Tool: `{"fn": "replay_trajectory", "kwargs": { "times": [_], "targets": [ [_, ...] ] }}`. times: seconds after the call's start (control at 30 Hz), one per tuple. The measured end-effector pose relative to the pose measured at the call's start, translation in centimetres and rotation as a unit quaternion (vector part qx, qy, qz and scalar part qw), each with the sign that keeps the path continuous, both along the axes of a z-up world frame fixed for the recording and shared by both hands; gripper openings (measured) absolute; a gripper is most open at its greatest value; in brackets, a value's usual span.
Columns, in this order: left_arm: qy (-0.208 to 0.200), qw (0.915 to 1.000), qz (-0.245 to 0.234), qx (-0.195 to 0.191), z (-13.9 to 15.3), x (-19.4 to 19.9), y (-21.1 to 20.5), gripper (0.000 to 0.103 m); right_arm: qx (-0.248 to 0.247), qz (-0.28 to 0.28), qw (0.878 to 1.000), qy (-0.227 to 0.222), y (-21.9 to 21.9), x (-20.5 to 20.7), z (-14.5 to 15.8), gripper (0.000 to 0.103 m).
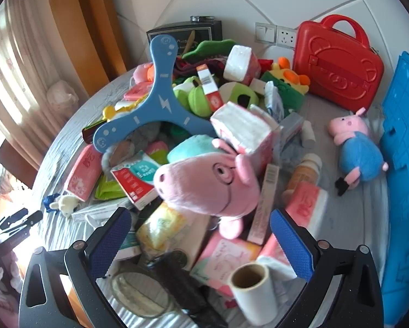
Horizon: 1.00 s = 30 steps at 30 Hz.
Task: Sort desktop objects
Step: 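Grasp the cream plush in blue dress with the left tool while the right tool grasps the white rabbit plush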
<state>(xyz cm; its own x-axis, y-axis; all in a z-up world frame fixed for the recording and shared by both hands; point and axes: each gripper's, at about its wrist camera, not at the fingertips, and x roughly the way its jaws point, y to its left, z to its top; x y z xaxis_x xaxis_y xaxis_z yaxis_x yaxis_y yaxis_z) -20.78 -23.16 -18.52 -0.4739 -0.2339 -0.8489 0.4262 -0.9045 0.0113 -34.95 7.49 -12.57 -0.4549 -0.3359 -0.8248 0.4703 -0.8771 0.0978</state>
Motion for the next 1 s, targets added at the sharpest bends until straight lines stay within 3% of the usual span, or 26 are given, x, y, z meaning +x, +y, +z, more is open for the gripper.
{"fn": "replay_trajectory", "kwargs": {
  "times": [0.13,0.3,0.43,0.57,0.83,0.93,1.0],
  "targets": [
    [-0.015,0.9946,-0.102,-0.013,-1.6,-1.4,-2.0,0.064,-0.001,-0.037,0.999,-0.023,-4.0,3.0,-1.7,0.103],
    [-0.047,0.9787,-0.198,-0.027,-3.3,-2.6,-4.7,0.064,-0.017,-0.075,0.996,-0.054,-8.0,6.2,-3.8,0.103],
    [-0.06,0.9657,-0.253,0.0,-4.7,-3.7,-5.5,0.064,0.004,-0.099,0.992,-0.072,-10.3,7.7,-5.8,0.103],
    [-0.067,0.9581,-0.278,0.014,-5.9,-4.7,-5.0,0.064,0.025,-0.109,0.99,-0.084,-11.7,8.6,-7.2,0.087],
    [-0.079,0.9475,-0.304,0.06,-6.9,-6.4,-3.6,0.064,0.046,-0.109,0.988,-0.096,-13.4,9.3,-9.5,0.087],
    [-0.089,0.9456,-0.309,0.05,-7.6,-6.1,-2.6,0.054,0.058,-0.108,0.988,-0.096,-14.0,9.1,-10.2,0.087],
    [-0.083,0.9474,-0.301,0.07,-7.8,-6.1,-2.6,0.045,0.071,-0.106,0.988,-0.089,-14.4,9.0,-10.3,0.087]
  ]
}}
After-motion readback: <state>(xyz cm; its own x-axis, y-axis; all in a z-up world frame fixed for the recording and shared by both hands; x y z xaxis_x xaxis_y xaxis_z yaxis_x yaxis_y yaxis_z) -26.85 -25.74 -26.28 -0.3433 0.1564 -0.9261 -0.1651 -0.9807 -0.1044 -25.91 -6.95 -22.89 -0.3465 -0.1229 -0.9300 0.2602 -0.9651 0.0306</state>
